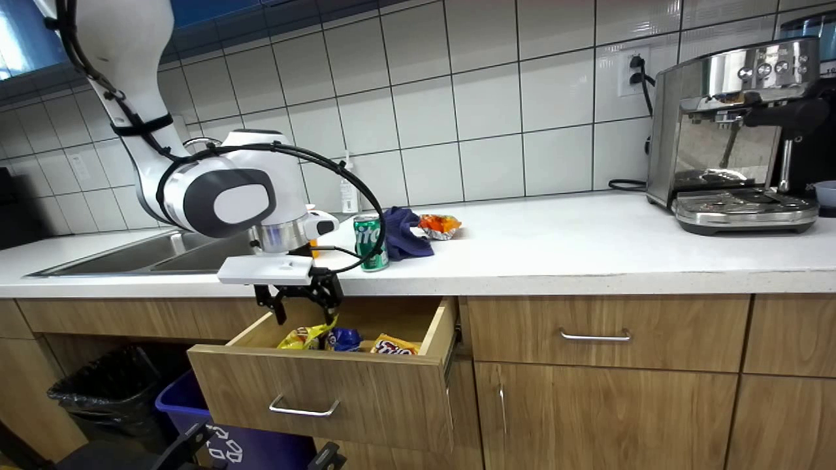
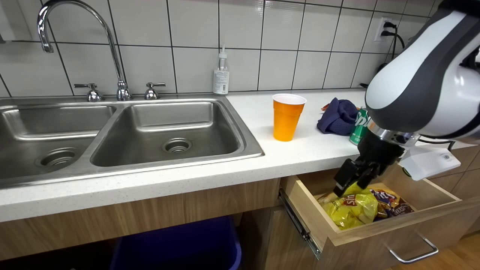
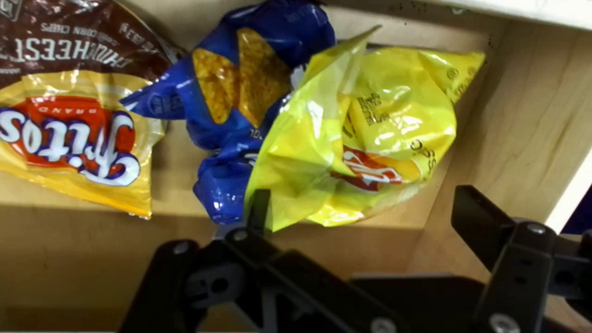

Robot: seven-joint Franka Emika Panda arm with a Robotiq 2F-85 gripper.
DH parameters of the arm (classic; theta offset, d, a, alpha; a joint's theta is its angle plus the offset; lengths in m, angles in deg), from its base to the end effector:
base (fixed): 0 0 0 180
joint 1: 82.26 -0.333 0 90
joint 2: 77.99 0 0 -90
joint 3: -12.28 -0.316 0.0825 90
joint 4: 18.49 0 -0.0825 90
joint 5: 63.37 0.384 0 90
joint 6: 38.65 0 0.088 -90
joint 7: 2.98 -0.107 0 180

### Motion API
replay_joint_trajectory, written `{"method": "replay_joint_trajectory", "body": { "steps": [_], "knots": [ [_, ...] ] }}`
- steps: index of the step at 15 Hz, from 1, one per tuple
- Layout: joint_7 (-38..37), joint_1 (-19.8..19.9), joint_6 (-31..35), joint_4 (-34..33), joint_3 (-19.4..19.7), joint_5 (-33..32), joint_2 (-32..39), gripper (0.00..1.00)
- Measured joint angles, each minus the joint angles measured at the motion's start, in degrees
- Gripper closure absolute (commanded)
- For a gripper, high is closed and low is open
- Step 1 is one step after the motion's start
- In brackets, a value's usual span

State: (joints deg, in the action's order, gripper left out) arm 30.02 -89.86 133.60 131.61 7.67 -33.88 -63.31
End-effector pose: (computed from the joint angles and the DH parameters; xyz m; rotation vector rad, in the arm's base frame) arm 0.4298 0.0585 0.1714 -3.0073 -0.4224 -0.2159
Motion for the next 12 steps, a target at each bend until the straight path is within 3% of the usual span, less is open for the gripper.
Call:
{"method": "replay_joint_trajectory", "body": {
  "steps": [6, 12],
  "knots": [
    [0.9, 0.7, -0.3, -0.2, -2.6, 1.8, -5.4, 0.00],
    [4.9, 0.8, -2.5, -0.1, -3.9, 7.4, -11.4, 0.00]
  ]
}}
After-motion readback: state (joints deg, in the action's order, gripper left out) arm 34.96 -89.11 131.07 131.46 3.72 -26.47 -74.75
